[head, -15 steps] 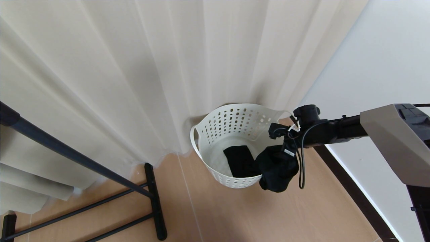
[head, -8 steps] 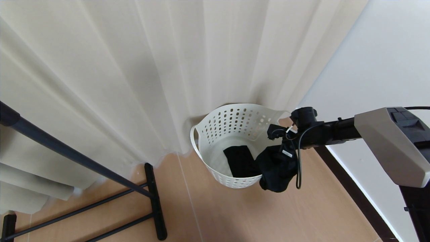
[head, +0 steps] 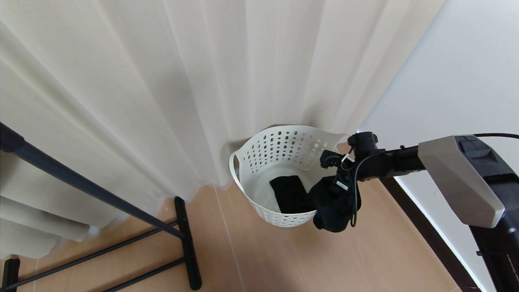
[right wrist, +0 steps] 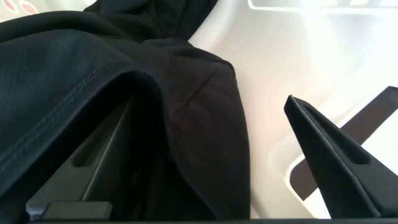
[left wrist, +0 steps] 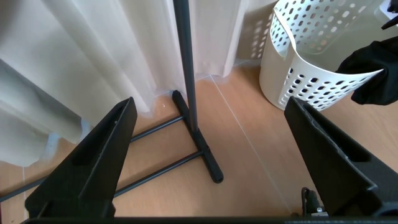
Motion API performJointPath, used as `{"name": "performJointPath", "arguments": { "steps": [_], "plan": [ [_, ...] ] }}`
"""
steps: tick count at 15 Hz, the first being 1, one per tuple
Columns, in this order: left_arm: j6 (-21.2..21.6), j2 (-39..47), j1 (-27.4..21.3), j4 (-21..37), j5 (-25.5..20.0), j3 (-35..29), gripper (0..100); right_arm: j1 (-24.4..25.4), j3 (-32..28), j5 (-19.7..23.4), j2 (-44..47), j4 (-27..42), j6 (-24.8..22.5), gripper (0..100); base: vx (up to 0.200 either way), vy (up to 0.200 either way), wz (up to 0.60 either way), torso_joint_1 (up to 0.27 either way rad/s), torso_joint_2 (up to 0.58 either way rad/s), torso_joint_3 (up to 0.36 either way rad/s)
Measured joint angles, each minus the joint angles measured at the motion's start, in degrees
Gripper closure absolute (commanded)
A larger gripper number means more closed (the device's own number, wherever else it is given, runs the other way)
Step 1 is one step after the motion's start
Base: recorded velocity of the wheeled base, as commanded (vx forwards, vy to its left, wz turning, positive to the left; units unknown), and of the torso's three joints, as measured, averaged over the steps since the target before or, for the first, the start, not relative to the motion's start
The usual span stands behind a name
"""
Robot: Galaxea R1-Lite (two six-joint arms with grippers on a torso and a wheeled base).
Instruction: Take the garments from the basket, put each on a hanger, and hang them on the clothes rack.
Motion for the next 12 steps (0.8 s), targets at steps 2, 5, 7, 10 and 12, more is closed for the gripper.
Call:
{"name": "performJointPath", "arguments": {
  "steps": [2,5,7,10,12],
  "plan": [
    [0.0,0.0,0.0,0.0,0.0,0.0,0,0.1,-0.7,0.0,0.7,-0.1,0.9,0,0.0,0.0,0.0,0.0,0.0,0.0],
    [0.0,0.0,0.0,0.0,0.0,0.0,0,0.2,-1.5,0.0,1.7,-0.1,1.1,0,0.0,0.0,0.0,0.0,0.0,0.0],
    [0.1,0.0,0.0,0.0,0.0,0.0,0,0.3,-1.7,0.0,2.1,-0.1,1.3,100,0.0,0.0,0.0,0.0,0.0,0.0],
    [0.1,0.0,0.0,0.0,0.0,0.0,0,0.4,-1.7,0.0,2.3,0.0,1.3,100,0.0,0.0,0.0,0.0,0.0,0.0],
    [0.1,0.0,0.0,0.0,-0.1,0.0,0,0.4,-1.6,0.0,2.3,0.0,1.3,100,0.0,0.0,0.0,0.0,0.0,0.0]
  ]
}}
